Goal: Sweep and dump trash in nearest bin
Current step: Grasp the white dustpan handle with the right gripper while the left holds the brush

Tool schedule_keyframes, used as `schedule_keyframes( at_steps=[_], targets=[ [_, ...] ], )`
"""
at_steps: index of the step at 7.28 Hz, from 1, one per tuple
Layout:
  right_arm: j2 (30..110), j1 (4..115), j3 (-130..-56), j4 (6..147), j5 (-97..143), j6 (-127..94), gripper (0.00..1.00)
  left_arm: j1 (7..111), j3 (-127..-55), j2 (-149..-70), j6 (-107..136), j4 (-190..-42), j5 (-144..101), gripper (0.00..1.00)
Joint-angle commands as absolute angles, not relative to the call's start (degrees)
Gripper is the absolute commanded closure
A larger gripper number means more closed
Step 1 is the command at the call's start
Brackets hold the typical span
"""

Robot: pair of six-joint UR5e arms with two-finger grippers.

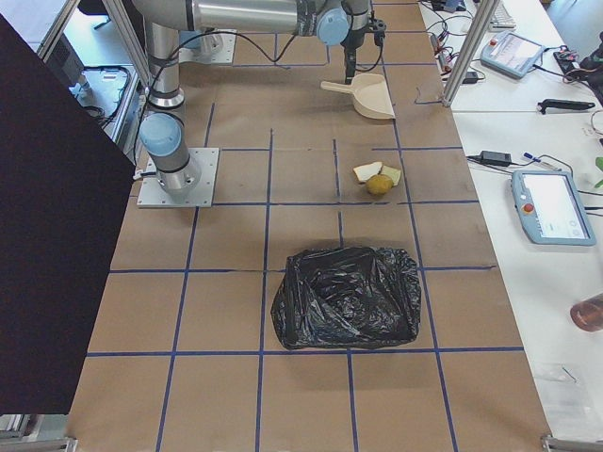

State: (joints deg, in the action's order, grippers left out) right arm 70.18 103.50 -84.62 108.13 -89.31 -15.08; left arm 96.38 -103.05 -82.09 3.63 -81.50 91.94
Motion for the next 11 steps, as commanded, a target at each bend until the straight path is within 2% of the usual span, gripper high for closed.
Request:
schedule_keyframes(
  at_steps=[1, 4, 11],
  targets=[
    [65.6, 108.1, -84.5, 112.9, -89.4, -20.5, 0.00, 93.8, -103.2, -82.1, 0.7, -81.3, 91.2, 1.00],
    [59.5, 111.2, -84.6, 119.0, -89.7, -22.2, 0.00, 90.8, -103.2, -82.3, -0.7, -81.4, 90.7, 1.00],
    [55.9, 111.0, -84.6, 120.0, -89.8, -17.4, 0.00, 90.8, -103.7, -81.8, -0.6, -81.4, 90.9, 1.00]
  ],
)
